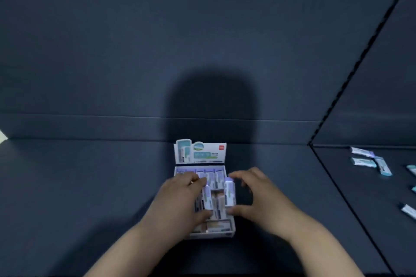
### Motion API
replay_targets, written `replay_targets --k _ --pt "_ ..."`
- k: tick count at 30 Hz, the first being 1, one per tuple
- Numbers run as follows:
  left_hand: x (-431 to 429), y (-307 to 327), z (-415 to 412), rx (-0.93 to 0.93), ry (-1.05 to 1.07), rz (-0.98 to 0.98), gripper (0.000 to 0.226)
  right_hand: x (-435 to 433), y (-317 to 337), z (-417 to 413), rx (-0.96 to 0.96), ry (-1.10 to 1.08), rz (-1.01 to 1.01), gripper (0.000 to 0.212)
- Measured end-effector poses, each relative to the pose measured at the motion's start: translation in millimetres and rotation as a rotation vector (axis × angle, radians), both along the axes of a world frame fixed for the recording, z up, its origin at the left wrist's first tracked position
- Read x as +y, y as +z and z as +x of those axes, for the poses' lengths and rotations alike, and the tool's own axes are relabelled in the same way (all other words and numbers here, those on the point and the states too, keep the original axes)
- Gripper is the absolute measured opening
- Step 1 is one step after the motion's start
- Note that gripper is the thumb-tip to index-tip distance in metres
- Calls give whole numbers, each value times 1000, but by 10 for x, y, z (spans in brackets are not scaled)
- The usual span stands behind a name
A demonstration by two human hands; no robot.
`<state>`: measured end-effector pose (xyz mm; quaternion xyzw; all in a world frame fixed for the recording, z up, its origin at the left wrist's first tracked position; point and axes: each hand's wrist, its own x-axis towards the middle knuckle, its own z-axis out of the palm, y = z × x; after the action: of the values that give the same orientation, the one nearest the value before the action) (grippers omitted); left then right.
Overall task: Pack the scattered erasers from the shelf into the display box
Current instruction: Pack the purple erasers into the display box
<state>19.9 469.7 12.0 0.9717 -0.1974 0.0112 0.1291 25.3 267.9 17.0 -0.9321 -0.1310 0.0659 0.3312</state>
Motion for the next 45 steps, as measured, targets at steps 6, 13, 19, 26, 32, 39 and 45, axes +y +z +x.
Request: replay_targets --k 6,13,19,26,32,39,45 --pt "56 -148 96 27 -145 -7 75 217 44 -41 88 -5 -172 71" --pt "8 -238 81 -22 -161 -34 71 289 21 16 143 -1 -351 73" --pt "-7 -228 65 -4 -156 -36 71 315 27 46 132 55 -411 75" --pt "-16 -279 78 -51 -144 -61 55 346 42 51 100 44 -438 66" --pt "-11 -251 52 31 -169 51 57 370 -26 37 123 40 -447 72" --pt "-61 -138 68 7 -123 82 62 407 19 77 160 49 -509 62" --pt "55 -173 59 80 -150 -38 66 404 43 -8 158 -4 -482 74"
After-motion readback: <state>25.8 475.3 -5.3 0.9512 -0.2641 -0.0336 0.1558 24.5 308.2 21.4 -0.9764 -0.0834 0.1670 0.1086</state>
